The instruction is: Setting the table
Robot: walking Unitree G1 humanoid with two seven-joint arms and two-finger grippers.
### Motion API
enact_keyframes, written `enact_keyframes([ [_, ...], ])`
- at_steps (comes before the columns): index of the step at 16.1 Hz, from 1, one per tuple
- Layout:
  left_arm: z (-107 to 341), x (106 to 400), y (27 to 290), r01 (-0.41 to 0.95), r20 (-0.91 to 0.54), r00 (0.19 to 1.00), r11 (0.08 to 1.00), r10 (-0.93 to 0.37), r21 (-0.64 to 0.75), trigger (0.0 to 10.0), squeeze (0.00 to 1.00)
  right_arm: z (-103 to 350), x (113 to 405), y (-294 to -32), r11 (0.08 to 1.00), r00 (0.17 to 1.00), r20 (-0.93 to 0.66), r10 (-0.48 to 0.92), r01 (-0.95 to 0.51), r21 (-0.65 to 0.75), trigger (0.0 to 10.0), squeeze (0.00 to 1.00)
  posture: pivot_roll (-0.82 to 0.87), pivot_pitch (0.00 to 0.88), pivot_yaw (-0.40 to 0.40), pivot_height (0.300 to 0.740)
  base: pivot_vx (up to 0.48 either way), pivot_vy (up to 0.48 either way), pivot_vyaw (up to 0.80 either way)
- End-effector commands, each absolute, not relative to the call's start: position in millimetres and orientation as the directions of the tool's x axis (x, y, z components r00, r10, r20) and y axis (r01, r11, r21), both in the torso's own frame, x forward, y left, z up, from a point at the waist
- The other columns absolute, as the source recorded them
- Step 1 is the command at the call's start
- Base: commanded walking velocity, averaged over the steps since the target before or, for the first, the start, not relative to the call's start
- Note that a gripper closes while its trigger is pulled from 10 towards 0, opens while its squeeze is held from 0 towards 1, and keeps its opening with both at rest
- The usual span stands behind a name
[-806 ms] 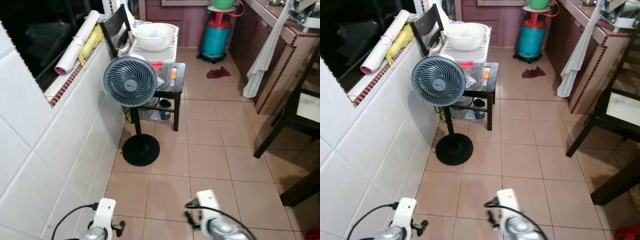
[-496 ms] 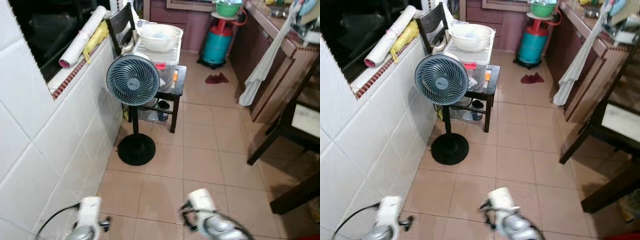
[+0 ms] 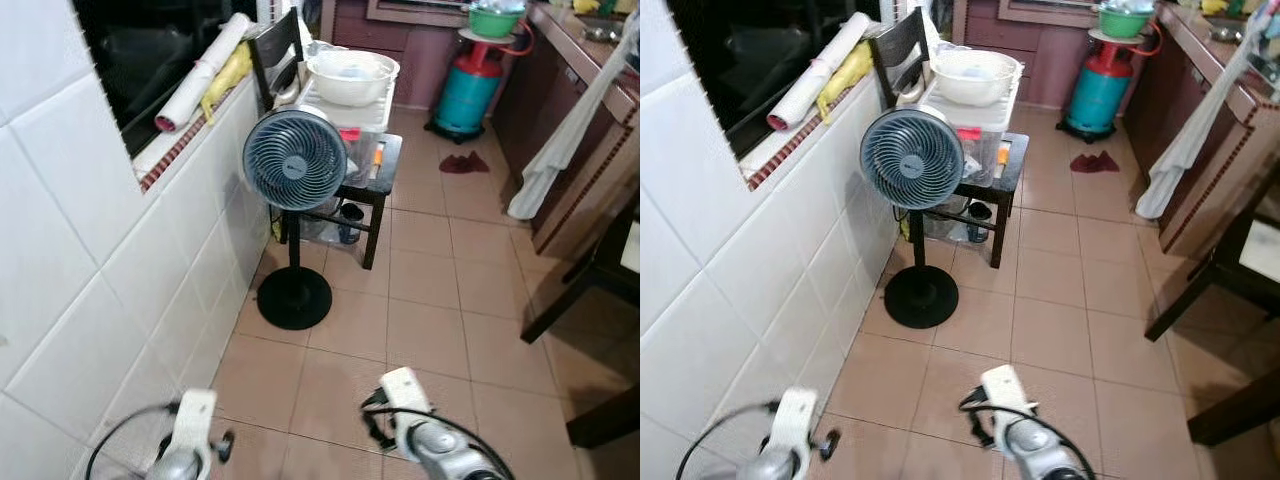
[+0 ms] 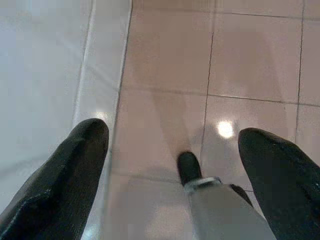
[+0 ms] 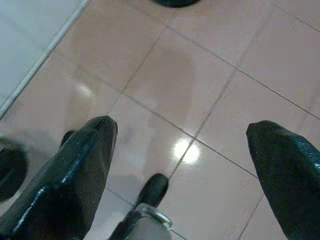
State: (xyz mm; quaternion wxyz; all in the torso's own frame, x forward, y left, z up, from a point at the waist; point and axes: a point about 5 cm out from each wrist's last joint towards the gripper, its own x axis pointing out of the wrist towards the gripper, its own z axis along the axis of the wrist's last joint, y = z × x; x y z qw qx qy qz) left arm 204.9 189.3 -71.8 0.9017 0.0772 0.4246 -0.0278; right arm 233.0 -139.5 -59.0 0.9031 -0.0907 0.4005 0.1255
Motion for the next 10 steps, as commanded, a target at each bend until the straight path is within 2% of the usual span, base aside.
enact_keyframes([
  [1, -70, 210, 181, 0.187, -0.772, 0.635, 0.974, -0.021, 0.127, 10.0, 0.00, -58, 235, -151, 0.973, 0.671, -0.735, 0.094, -0.220, -0.075, 10.0, 0.00, -0.03, 0.000, 0.013, 0.740, 0.000, 0.000, 0.00],
  [4, -69, 214, 169, 0.234, -0.773, 0.631, 0.965, -0.061, 0.115, 10.0, 0.00, -66, 219, -170, 0.980, 0.650, -0.759, 0.045, -0.177, -0.094, 10.0, 0.00, -0.11, 0.000, 0.039, 0.740, 0.000, 0.000, 0.00],
  [6, -71, 209, 182, 0.242, -0.784, 0.620, 0.960, -0.044, 0.138, 10.0, 0.00, -71, 211, -173, 0.987, 0.641, -0.767, 0.016, -0.134, -0.091, 10.0, 0.00, -0.09, 0.000, 0.022, 0.740, 0.000, 0.000, 0.00],
  [9, -66, 208, 212, 0.013, -0.745, 0.663, 0.993, 0.077, 0.114, 10.0, 0.00, -70, 214, -156, 0.963, 0.644, -0.759, 0.094, -0.253, -0.095, 10.0, 0.00, -0.06, 0.000, 0.017, 0.740, 0.000, 0.000, 0.00],
  [10, -59, 216, 215, -0.011, -0.695, 0.716, 0.996, 0.068, 0.085, 10.0, 0.00, -62, 225, -154, 0.969, 0.682, -0.725, 0.099, -0.231, -0.085, 10.0, 0.00, -0.05, 0.000, 0.019, 0.740, 0.000, 0.000, 0.00],
])
